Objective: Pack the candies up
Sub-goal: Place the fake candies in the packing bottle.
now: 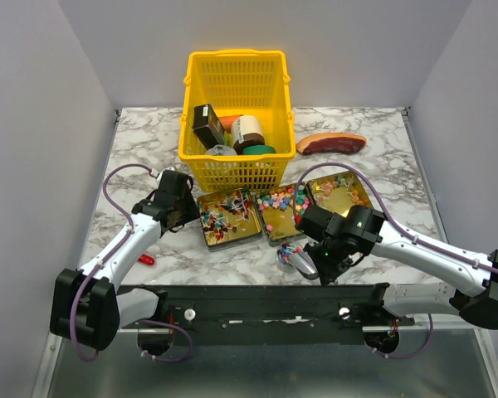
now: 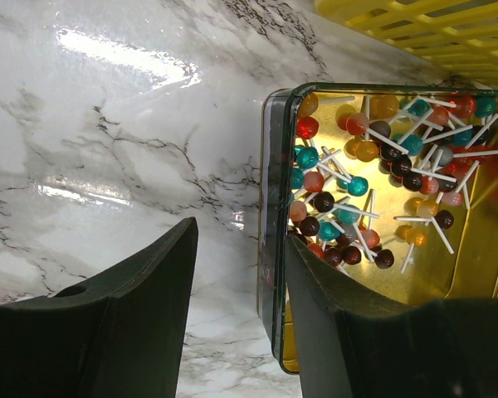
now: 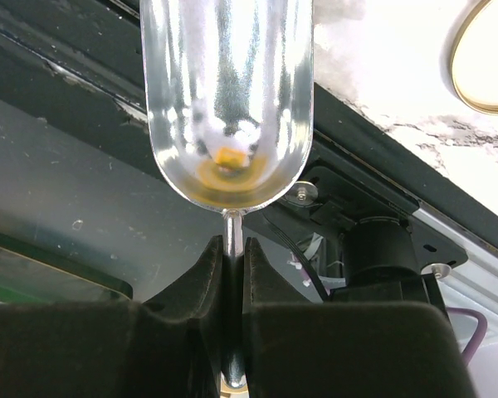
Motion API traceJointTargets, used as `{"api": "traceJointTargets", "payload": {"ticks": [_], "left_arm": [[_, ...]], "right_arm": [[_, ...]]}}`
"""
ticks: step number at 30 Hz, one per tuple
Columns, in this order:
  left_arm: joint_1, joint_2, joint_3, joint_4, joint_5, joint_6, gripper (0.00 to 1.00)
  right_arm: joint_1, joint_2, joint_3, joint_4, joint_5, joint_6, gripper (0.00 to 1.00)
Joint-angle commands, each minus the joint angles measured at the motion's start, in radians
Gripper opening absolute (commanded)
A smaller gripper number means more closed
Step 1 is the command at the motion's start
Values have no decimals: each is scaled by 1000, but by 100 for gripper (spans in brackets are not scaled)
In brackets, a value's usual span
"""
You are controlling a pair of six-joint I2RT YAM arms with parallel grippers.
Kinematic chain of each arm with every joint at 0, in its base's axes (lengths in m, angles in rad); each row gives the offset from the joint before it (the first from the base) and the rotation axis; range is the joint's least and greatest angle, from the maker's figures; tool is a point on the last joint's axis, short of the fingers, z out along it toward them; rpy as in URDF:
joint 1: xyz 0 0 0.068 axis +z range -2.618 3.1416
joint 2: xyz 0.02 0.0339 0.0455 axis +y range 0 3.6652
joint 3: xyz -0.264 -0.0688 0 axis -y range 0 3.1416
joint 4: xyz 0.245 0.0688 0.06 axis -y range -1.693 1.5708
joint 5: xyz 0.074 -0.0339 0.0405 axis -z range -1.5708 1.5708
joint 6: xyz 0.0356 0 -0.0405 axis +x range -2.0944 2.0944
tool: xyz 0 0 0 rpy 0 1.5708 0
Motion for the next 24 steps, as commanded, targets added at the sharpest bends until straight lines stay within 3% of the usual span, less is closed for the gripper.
{"api": "traceJointTargets", "payload": {"ticks": [1, 11, 20, 24], "left_arm": [[6, -6, 6, 18, 13, 2, 57], [7, -10, 3, 17, 13, -3, 58], [7, -27, 6, 7, 6, 2, 61], [17, -40, 6, 4, 1, 0, 70]], "right_arm": [[7, -14, 1, -114, -35, 16, 1], [5, -51, -13, -146, -68, 42, 1], [5, 68, 329, -100, 93, -96, 1], [5, 211, 449, -77, 110, -212, 1]]}}
